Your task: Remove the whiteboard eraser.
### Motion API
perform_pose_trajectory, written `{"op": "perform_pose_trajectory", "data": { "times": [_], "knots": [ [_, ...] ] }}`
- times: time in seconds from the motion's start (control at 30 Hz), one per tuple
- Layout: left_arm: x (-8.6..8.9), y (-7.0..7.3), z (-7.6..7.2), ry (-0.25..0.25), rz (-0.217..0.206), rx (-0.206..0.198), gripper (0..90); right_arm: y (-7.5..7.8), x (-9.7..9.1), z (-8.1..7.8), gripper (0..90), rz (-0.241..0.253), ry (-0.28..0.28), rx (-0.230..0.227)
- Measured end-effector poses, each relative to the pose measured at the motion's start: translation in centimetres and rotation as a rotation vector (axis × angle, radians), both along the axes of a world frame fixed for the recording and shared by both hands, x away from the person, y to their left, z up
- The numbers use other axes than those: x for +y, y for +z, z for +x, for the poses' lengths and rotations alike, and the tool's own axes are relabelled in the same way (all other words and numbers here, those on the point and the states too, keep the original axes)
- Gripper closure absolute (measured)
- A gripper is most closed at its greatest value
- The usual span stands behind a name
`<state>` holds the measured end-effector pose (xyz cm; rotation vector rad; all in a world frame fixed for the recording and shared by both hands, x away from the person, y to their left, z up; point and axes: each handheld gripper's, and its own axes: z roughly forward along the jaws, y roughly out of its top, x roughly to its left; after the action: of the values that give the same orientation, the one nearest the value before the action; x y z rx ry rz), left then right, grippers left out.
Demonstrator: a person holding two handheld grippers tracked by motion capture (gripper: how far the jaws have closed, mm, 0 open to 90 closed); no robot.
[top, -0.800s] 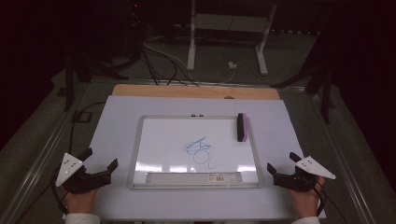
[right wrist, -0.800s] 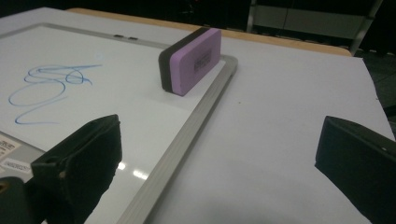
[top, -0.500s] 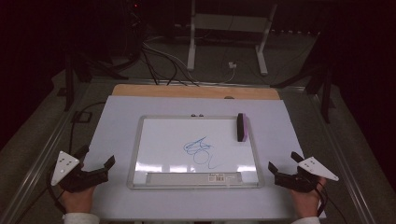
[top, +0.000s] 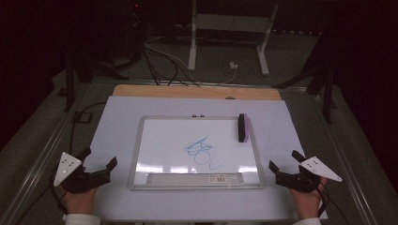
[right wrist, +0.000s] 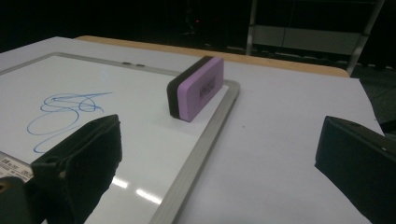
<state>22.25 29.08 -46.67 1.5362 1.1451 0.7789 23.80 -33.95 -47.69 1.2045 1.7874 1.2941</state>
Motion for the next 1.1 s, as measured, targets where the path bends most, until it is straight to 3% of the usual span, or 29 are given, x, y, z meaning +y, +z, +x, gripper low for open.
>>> {"op": "perform_pose_trajectory", "data": {
  "times": [0.23, 0.47, 1.1],
  "knots": [
    [0.3, -0.3, -0.3, 0.010, -0.009, -0.011, 0.6, 1.4, 0.3, 0.0, 0.6, 0.013, 0.004, -0.018],
    [-0.1, -0.3, -0.4, 0.016, 0.021, -0.010, 0.7, 2.7, 0.7, 0.2, 0.6, 0.002, 0.012, -0.025],
    [-0.5, -0.5, -0.5, 0.025, 0.040, -0.016, 0.7, 4.7, 2.2, 3.5, 0.6, 0.024, 0.038, 0.006]
  ]
}}
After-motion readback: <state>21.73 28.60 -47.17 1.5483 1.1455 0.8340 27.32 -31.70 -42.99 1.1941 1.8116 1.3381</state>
